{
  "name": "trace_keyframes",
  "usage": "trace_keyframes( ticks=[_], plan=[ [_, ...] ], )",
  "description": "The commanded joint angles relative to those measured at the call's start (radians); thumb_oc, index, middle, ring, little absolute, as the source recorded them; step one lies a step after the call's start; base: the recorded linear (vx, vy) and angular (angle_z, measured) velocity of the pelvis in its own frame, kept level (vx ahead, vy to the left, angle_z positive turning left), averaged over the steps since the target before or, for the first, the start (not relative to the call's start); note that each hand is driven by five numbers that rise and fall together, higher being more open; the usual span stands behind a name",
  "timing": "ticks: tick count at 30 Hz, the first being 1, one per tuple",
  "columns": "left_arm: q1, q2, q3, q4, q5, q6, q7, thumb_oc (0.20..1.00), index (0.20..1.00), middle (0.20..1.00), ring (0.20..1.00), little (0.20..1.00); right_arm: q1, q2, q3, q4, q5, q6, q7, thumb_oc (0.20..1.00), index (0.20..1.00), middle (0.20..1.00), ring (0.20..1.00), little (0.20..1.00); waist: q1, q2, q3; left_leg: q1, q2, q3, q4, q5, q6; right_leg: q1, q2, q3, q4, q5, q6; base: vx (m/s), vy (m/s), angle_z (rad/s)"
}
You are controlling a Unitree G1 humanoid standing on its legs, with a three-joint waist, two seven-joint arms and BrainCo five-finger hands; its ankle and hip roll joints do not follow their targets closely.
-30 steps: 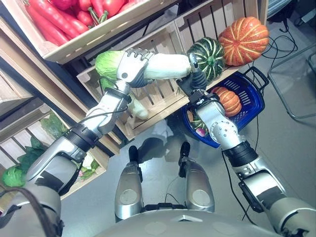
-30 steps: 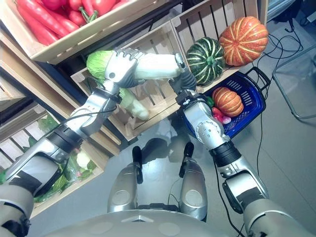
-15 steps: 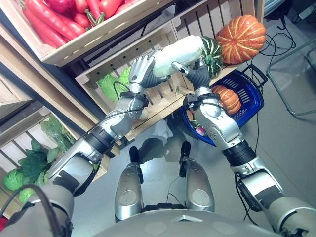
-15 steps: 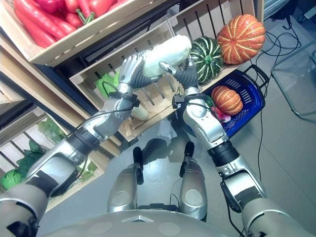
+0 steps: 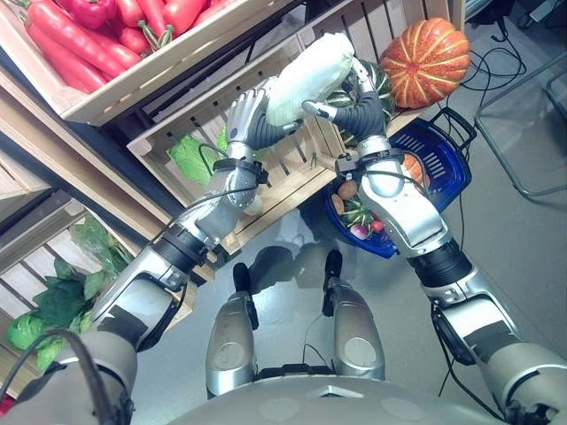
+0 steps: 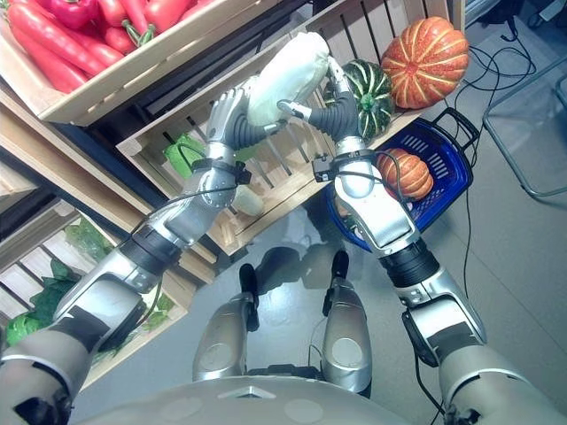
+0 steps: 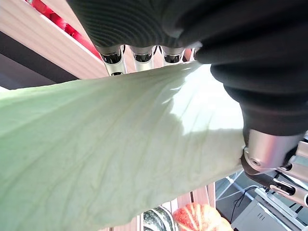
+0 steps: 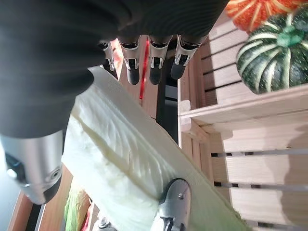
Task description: Pick up fruits and vegetables into the basket
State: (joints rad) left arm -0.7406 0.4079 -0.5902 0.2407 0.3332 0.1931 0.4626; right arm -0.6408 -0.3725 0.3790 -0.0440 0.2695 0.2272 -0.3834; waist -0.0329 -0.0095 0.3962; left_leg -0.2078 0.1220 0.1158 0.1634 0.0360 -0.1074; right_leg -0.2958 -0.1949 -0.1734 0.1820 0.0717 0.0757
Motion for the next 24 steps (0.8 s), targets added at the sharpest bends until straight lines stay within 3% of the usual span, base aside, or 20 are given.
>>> trace_keyframes(
  ticks=[1, 5, 10, 14, 15, 19, 24],
  plan=[
    [-0.046, 0.023, 0.042, -0.073, 0.042, -0.032, -0.014, 0.2, 0.2, 0.2, 0.2, 0.2, -0.111, 0.039, -0.02, -0.122, 0.124, -0.054, 0.045, 1.0, 1.0, 1.0, 1.0, 1.0, -0.012, -0.024, 0.004, -0.007, 0.003, -0.002, 0.04, -0.018, 0.022, 0.086, -0.019, 0.047, -0.015, -0.026, 0.034, 0.0, 0.0, 0.0],
    [-0.059, 0.018, 0.047, -0.086, 0.081, -0.049, -0.047, 0.2, 0.2, 0.2, 0.2, 0.2, -0.111, 0.069, 0.0, -0.111, 0.221, -0.037, 0.05, 1.0, 1.0, 1.0, 1.0, 1.0, -0.006, -0.025, 0.007, -0.009, 0.002, -0.002, 0.044, -0.016, 0.021, 0.089, -0.022, 0.042, -0.016, -0.026, 0.03, 0.0, 0.0, 0.0],
    [-0.108, 0.094, 0.095, -0.161, 0.091, -0.078, -0.138, 0.2, 0.2, 0.2, 0.2, 0.2, -0.116, 0.082, 0.0, -0.112, 0.35, -0.001, 0.058, 1.0, 1.0, 1.0, 1.0, 1.0, 0.002, -0.015, 0.001, -0.009, -0.008, -0.009, 0.037, -0.016, 0.02, 0.089, -0.029, 0.035, -0.019, -0.028, 0.028, 0.0, 0.003, 0.02],
    [-0.136, 0.127, 0.102, -0.185, 0.106, -0.097, -0.159, 0.2, 0.2, 0.2, 0.2, 0.2, -0.12, 0.093, 0.012, -0.1, 0.428, -0.011, 0.058, 1.0, 1.0, 1.0, 1.0, 1.0, 0.005, -0.012, 0.002, -0.01, -0.011, -0.011, 0.033, -0.015, 0.02, 0.086, -0.032, 0.032, -0.018, -0.027, 0.029, 0.0, -0.001, 0.01],
    [-0.15, 0.128, 0.08, -0.183, 0.099, -0.117, -0.151, 0.2, 0.2, 0.2, 0.2, 0.2, -0.118, 0.102, 0.026, -0.086, 0.458, -0.036, 0.069, 1.0, 1.0, 1.0, 1.0, 1.0, 0.006, -0.012, 0.004, -0.012, -0.012, -0.012, 0.032, -0.016, 0.022, 0.084, -0.032, 0.032, -0.017, -0.027, 0.03, -0.03, -0.031, 0.03],
    [-0.154, 0.032, -0.09, -0.086, 0.354, -0.103, 0.019, 0.2, 0.2, 0.2, 0.2, 0.2, -0.123, 0.155, 0.092, -0.018, 0.443, -0.125, 0.083, 1.0, 1.0, 1.0, 1.0, 1.0, 0.008, -0.041, 0.021, -0.025, -0.004, -0.012, 0.038, -0.017, 0.024, 0.073, -0.021, 0.036, -0.017, -0.02, 0.03, -0.04, -0.076, 0.06],
    [-0.155, -0.018, -0.162, -0.025, 0.523, -0.078, 0.047, 0.2, 0.2, 0.2, 0.2, 0.2, -0.139, 0.188, 0.132, 0.021, 0.477, -0.137, 0.084, 1.0, 1.0, 1.0, 1.0, 1.0, 0.009, -0.062, 0.023, -0.021, 0.003, -0.002, 0.036, -0.016, 0.022, 0.076, -0.016, 0.036, -0.025, -0.015, 0.029, 0.0, -0.011, 0.01]
  ],
)
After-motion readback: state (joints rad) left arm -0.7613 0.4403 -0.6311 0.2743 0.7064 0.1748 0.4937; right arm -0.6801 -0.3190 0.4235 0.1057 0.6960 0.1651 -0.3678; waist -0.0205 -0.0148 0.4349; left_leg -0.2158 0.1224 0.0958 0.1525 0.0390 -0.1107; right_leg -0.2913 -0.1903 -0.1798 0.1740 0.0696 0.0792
